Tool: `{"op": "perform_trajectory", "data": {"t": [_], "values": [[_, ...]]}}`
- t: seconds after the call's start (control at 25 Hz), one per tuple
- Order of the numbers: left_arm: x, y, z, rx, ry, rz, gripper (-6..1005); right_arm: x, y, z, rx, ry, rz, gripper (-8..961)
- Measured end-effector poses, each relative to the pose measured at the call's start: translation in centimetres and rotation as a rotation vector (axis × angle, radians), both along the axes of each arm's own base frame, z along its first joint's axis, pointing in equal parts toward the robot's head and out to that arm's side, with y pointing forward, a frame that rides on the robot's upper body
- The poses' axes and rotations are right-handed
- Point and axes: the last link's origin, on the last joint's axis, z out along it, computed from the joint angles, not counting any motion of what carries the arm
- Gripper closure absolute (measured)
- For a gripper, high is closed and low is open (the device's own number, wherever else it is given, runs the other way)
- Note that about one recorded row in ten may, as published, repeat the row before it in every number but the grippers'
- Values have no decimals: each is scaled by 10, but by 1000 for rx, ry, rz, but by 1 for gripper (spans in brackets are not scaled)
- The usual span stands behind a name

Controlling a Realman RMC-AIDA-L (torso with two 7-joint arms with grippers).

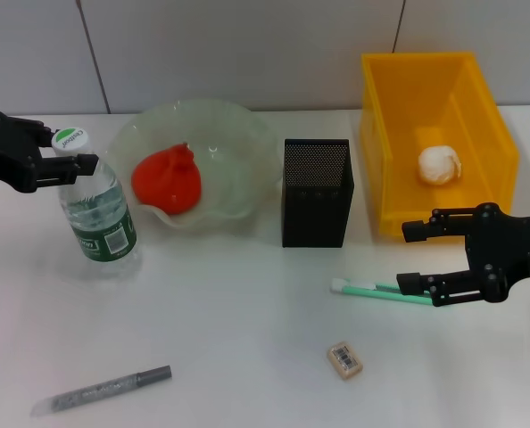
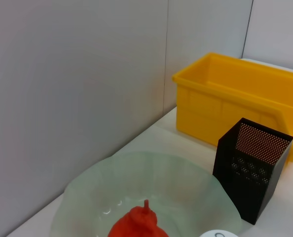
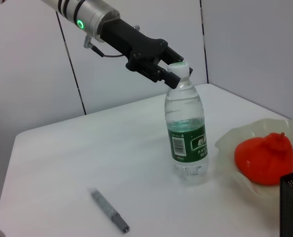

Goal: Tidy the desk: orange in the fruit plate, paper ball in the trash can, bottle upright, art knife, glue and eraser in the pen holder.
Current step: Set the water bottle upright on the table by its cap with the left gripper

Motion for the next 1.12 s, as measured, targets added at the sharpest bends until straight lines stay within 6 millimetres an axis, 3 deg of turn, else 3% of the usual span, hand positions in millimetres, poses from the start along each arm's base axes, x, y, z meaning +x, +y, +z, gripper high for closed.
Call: {"op": "perform_trajectory", "data": {"t": [1.12], "values": [[1, 1, -8, -13, 18, -5, 546, 0, 1, 1, 5, -2, 2, 181]]}}
